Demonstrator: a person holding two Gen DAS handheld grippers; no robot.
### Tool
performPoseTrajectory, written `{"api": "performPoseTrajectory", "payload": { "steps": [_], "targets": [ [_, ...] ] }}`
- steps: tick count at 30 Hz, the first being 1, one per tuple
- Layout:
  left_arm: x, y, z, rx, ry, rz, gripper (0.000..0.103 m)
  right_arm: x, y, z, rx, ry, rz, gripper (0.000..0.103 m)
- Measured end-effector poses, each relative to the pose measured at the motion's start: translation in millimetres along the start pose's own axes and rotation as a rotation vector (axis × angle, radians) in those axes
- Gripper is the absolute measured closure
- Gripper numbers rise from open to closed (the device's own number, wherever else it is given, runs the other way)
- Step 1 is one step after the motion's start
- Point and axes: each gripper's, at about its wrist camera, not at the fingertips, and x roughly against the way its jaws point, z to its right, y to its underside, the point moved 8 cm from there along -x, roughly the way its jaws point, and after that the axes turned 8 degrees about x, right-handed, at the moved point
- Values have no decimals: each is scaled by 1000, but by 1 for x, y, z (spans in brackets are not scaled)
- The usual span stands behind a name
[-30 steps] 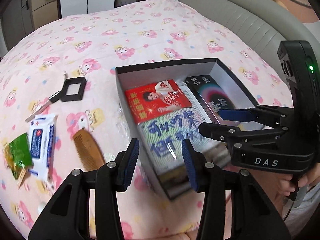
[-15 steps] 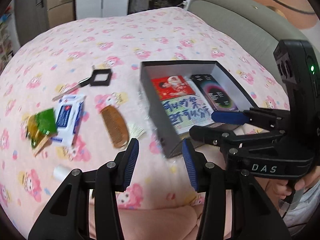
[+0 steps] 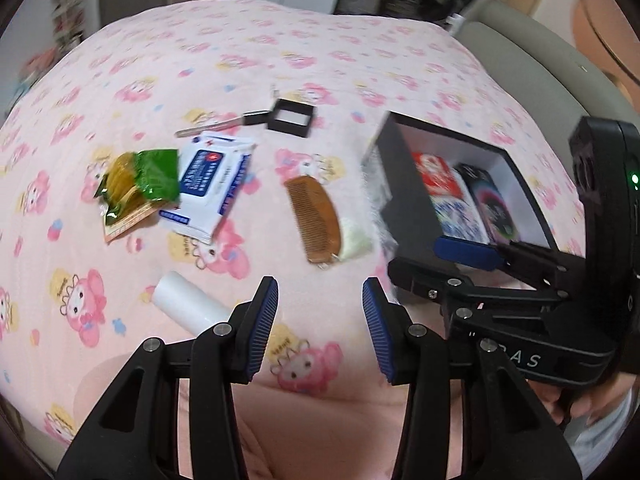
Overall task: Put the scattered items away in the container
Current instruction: 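Withdraw both tools from the box, then move the left tool down to the wooden comb beside the wipes pack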
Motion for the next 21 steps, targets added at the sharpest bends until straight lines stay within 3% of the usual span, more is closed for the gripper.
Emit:
{"api": "performPoseTrajectory", "payload": {
  "steps": [8, 10, 14, 21],
  "targets": [
    [-52, -22, -45, 155, -14, -42, 59, -48, -11, 4, -11, 42, -66, 51],
    [-61, -26, -49, 176, 14, -56, 59, -57, -11, -1, -15, -1, -76, 51],
    [-76, -31, -46, 175, 31, -73, 59, -73, -19, -10, 30, 39, -97, 51],
    [-99, -27, -59, 262, 74, -158, 57, -102, -25, -12, 45, 61, -129, 51]
  ]
}}
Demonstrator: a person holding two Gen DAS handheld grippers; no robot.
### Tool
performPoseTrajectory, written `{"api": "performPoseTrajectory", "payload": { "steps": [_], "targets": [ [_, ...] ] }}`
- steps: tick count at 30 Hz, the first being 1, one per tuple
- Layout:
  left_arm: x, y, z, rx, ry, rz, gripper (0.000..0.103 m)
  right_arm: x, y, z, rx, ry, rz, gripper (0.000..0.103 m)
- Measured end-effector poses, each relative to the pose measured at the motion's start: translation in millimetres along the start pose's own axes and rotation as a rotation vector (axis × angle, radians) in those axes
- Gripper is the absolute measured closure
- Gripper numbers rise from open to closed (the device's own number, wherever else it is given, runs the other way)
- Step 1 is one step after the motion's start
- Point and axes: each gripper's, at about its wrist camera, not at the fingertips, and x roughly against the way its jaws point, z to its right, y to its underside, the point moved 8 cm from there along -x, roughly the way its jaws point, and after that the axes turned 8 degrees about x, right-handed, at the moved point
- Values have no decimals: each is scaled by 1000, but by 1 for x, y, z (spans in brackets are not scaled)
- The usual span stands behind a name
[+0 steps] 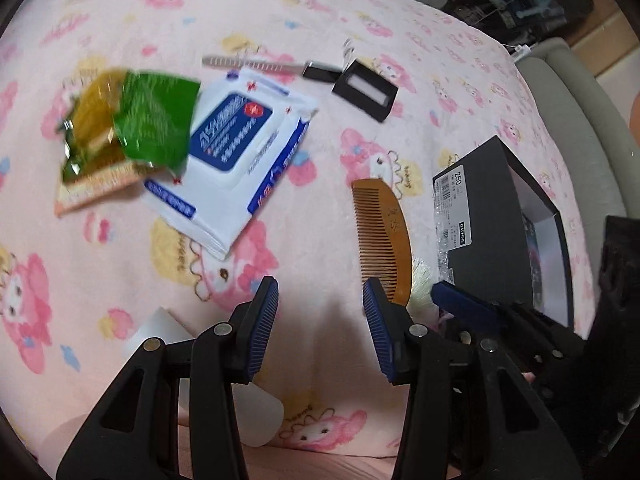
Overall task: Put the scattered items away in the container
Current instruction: 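Move the left tool down to the wooden comb beside the wipes pack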
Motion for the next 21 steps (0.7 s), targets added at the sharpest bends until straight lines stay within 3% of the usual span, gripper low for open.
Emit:
{"api": "performPoseTrajectory", "payload": {
  "steps": [13, 16, 21],
  "targets": [
    [-24, 3, -7, 56, -2, -92, 57, -52, 5, 12, -39, 17, -85, 51],
    [-29, 2, -5, 65, 22, -111, 57, -58, 7, 13, -68, 1, -89, 51],
    [-30, 2, -5, 75, 31, -116, 57, -48, 11, -1, -70, -105, -61, 53]
  ]
}}
